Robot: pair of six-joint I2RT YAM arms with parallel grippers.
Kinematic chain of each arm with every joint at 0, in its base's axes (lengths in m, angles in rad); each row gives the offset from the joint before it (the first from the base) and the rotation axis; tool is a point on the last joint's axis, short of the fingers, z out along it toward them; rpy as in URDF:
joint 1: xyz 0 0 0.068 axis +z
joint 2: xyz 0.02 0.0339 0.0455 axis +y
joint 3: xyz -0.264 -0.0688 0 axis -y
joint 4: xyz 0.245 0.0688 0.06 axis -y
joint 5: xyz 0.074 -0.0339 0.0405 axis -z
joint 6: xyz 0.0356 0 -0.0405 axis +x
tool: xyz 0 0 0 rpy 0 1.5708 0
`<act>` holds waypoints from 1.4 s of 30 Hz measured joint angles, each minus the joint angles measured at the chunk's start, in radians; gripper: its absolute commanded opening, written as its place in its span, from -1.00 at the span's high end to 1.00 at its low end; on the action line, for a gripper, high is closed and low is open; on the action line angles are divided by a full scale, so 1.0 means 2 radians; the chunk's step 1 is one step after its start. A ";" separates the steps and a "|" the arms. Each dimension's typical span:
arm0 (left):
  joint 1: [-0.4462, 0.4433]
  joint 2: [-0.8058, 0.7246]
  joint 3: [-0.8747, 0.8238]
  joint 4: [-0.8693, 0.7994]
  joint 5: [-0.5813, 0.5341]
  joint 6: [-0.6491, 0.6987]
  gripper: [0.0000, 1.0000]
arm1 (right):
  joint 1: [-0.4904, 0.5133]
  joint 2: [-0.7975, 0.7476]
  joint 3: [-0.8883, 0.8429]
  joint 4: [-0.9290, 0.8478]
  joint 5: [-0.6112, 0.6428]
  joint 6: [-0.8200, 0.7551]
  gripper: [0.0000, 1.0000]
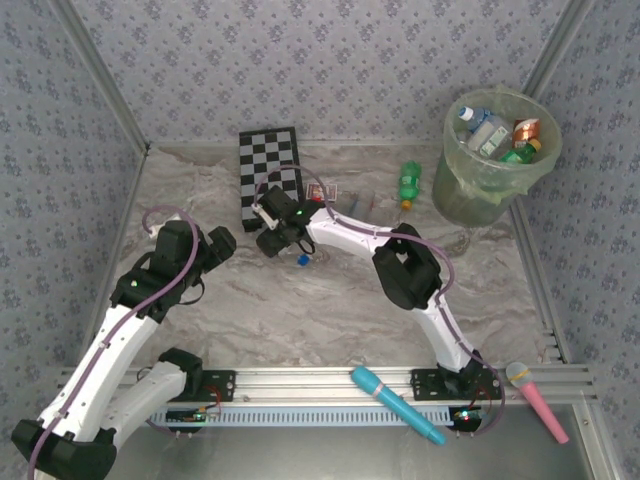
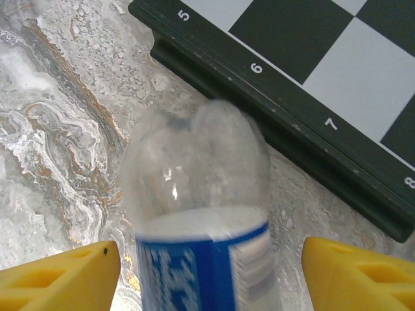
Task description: Put the plastic bottles in the bin
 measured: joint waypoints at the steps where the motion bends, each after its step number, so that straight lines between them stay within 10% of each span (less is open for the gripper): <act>1: 0.000 0.000 0.000 0.000 0.000 0.000 -0.99 | 0.001 0.002 0.000 -0.002 0.000 0.000 -0.49; 22: 0.001 0.010 0.000 0.004 0.000 0.012 -1.00 | 0.012 0.005 -0.014 -0.019 0.007 -0.011 -0.16; 42: 0.002 0.071 0.037 0.068 0.048 0.057 -0.99 | -0.045 -0.210 -0.082 -0.022 0.012 -0.056 -0.10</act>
